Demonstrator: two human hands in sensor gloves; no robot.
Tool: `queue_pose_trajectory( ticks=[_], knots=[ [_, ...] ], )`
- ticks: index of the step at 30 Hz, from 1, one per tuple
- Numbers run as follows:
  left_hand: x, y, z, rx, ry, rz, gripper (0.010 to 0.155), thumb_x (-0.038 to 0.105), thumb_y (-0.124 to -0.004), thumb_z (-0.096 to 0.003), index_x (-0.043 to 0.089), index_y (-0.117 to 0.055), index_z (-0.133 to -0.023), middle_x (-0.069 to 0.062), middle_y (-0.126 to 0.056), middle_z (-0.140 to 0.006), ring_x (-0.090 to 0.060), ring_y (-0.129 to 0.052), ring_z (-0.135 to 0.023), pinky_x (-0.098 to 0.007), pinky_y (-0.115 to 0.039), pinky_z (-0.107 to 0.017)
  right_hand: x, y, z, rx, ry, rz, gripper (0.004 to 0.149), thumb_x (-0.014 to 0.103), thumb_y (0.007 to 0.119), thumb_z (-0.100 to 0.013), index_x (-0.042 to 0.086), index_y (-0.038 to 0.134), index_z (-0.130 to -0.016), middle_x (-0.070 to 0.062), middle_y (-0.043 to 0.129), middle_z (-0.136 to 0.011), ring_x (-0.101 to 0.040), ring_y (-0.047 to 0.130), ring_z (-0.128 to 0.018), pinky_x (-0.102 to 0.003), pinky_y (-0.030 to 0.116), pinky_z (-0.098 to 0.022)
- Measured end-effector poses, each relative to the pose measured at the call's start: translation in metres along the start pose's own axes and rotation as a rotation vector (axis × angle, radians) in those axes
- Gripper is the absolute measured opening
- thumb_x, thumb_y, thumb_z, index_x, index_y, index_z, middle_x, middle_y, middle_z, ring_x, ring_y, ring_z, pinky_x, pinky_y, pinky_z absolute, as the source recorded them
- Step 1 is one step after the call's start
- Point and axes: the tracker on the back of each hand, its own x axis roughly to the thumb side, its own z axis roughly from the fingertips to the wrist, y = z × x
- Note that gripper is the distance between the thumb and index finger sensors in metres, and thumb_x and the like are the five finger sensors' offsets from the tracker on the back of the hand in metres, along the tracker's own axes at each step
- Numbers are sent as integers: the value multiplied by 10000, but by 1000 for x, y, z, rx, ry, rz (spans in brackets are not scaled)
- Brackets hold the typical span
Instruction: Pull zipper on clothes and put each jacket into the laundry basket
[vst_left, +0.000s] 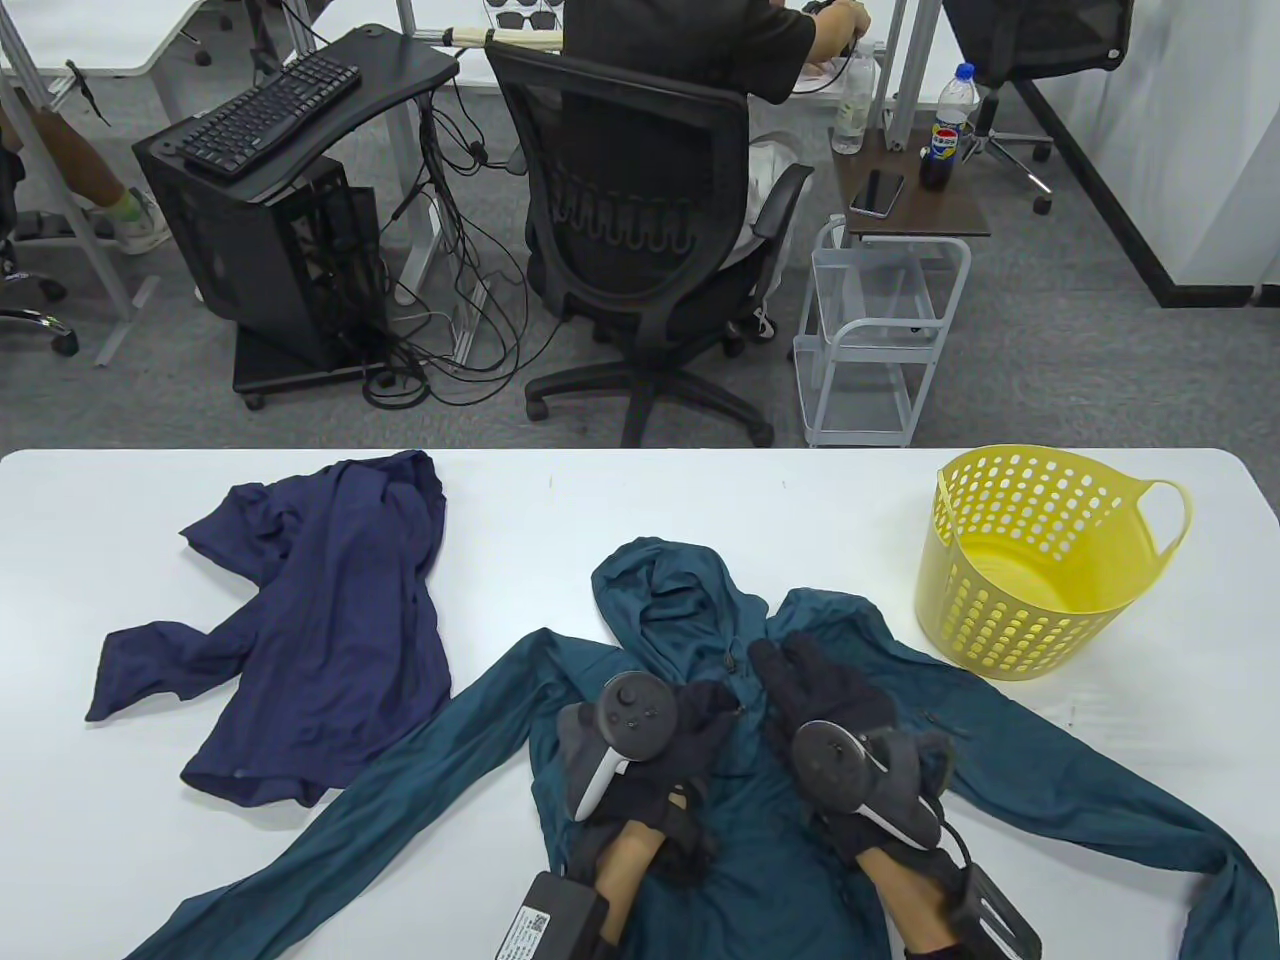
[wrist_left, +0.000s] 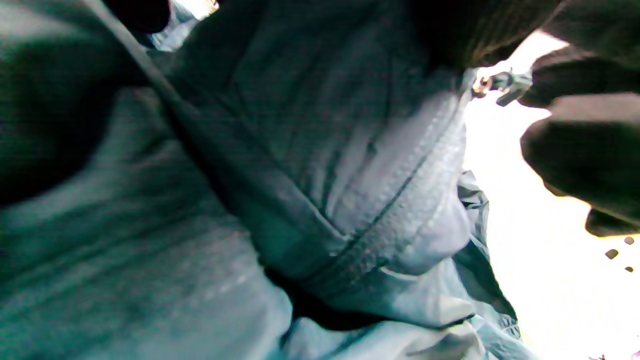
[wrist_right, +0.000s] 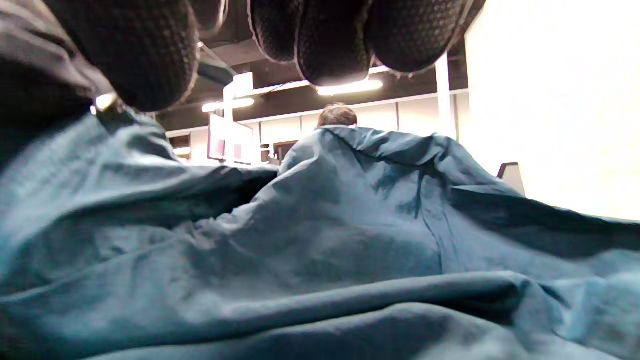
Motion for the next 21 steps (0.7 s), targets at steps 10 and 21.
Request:
queue_pose_trajectory(
  ticks=[10,21],
  knots=[
    [-6,6,-1,77,59,67,445,531,-750,-369,399,-835,-786,190,-962,-718,-245,-842,-882,-708,-583,-626,11,-12,21,-226,-103,-40,393,481,825,-449,397,840,-833,96,877,-932,-226,888,-749,-401,775,-550],
    [-30,23,-11,3,168,387,432,505,-800,-351,352,-899,-742,147,-1023,-630,-210,-914,-815,-713,-614,-608,38,0,24,-182,-160,70,426,463,834,-450,292,870,-839,58,997,-700,-187,964,-544,-371,825,-449]
  ],
)
